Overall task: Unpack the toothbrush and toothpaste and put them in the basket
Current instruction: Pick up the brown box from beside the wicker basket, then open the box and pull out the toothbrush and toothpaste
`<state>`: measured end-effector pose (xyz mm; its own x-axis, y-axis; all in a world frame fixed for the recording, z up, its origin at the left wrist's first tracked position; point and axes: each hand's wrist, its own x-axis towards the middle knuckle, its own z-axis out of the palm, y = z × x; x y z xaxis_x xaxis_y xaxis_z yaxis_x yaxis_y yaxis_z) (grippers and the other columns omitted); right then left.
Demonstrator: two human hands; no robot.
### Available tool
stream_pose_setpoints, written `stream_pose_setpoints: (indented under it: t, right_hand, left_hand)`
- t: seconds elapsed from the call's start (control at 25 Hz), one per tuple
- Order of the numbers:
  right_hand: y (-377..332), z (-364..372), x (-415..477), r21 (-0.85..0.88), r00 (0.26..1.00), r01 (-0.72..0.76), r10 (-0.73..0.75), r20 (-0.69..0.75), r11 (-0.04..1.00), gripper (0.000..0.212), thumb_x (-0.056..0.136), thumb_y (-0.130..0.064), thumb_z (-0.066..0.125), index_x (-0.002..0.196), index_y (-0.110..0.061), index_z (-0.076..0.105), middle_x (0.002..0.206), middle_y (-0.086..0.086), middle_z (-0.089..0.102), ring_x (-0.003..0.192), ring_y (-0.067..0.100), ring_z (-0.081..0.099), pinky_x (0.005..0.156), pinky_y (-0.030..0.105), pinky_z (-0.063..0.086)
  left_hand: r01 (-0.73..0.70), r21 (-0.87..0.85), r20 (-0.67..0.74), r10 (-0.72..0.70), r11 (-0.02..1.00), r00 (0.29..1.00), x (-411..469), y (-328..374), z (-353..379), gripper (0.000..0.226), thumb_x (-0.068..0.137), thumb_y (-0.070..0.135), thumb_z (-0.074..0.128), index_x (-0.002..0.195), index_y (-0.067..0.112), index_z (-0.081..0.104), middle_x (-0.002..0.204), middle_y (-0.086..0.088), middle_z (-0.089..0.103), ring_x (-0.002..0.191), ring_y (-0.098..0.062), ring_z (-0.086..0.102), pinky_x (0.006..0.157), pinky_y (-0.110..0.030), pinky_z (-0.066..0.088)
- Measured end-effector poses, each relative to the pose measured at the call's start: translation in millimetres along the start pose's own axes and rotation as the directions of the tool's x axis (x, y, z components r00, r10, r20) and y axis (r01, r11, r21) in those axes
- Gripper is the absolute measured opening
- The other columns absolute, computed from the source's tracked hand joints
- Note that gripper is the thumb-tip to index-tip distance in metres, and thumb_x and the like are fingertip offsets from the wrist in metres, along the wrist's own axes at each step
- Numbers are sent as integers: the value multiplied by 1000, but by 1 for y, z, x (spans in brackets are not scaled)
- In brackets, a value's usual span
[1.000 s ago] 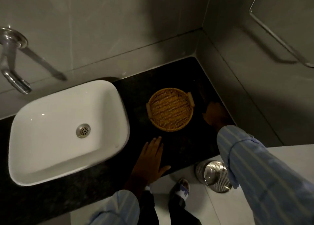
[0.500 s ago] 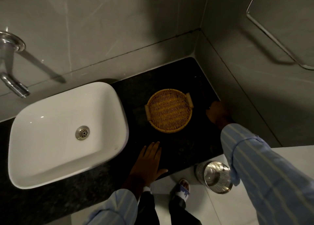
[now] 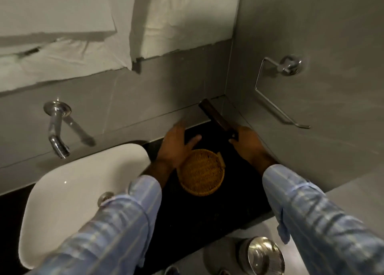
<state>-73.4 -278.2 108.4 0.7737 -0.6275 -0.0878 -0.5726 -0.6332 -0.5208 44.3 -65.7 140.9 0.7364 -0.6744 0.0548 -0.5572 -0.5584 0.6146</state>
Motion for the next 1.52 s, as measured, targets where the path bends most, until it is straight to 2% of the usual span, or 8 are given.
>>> stream_pose_setpoints:
  t: [0.12, 0.2, 0.28, 0.56, 1.0, 1.24, 1.4, 1.52]
  right_hand:
    - [-31, -25, -7, -4, 995, 70, -70, -67, 998, 38, 87, -24, 67, 118, -4, 61, 120, 22, 63, 112, 40, 60, 90, 39, 46]
    - [-47, -42, -13, -2, 989, 106, -105, -101, 994, 37, 87, -25, 66, 118, -4, 60, 119, 20, 62, 110, 39, 59, 89, 40, 46]
    - [-60, -59, -20, -30, 980, 161, -163, -117, 987, 34, 87, -26, 64, 115, -8, 62, 114, 17, 64, 106, 37, 62, 86, 40, 48]
    - [-91, -109, -38, -70, 934, 236, -246, -257, 969, 23, 82, -18, 66, 104, -13, 69, 100, 14, 71, 94, 35, 67, 73, 33, 47]
    - [-101, -132, -41, -83, 916, 271, -283, -284, 959, 25, 85, -18, 61, 108, -19, 70, 103, 7, 70, 96, 28, 66, 80, 32, 49]
    - [-100, -133, -37, -146, 917, 273, -303, -258, 951, 27, 89, -15, 59, 115, -17, 68, 109, 8, 67, 100, 27, 64, 83, 30, 48]
    - [-97, -133, -31, -139, 931, 259, -285, -230, 956, 28, 88, -15, 60, 114, -16, 70, 109, 10, 68, 102, 29, 64, 86, 32, 48]
    - [-97, -131, -32, -51, 928, 245, -250, -276, 968, 27, 86, -18, 66, 113, -16, 69, 108, 7, 69, 103, 26, 64, 85, 29, 47]
  left_hand:
    - [103, -428, -10, -119, 898, 993, 31, 40, -62, 41, 91, 37, 62, 128, 22, 52, 114, 0, 65, 103, 0, 63, 90, -16, 47]
    - [118, -637, 36, -124, 762, 992, 50, 50, -93, 41, 88, 33, 66, 125, 17, 59, 111, 0, 65, 108, -13, 65, 94, -28, 51]
    - [120, -702, 100, -70, 701, 993, 63, 56, -118, 36, 89, 19, 66, 123, 8, 64, 112, -9, 66, 114, -30, 63, 91, -32, 56]
    - [139, -812, 197, 42, 567, 980, 60, 80, -171, 32, 91, 7, 61, 120, -6, 62, 119, -31, 62, 113, -41, 63, 83, -40, 60]
    - [89, -740, 239, 137, 667, 961, 61, 91, -203, 31, 89, 1, 62, 118, -9, 62, 121, -28, 64, 108, -36, 68, 85, -37, 60]
    - [42, -516, 196, 70, 856, 978, 64, 102, -201, 25, 85, -6, 57, 107, -7, 68, 114, -26, 63, 105, -38, 67, 78, -38, 62]
    - [9, -559, 199, 123, 829, 972, 67, 96, -198, 23, 88, -3, 60, 109, -5, 67, 113, -22, 64, 106, -37, 67, 90, -48, 57]
    - [15, -589, 185, 116, 808, 976, 66, 95, -194, 25, 83, 4, 71, 106, -5, 69, 113, -25, 67, 102, -31, 71, 86, -44, 59]
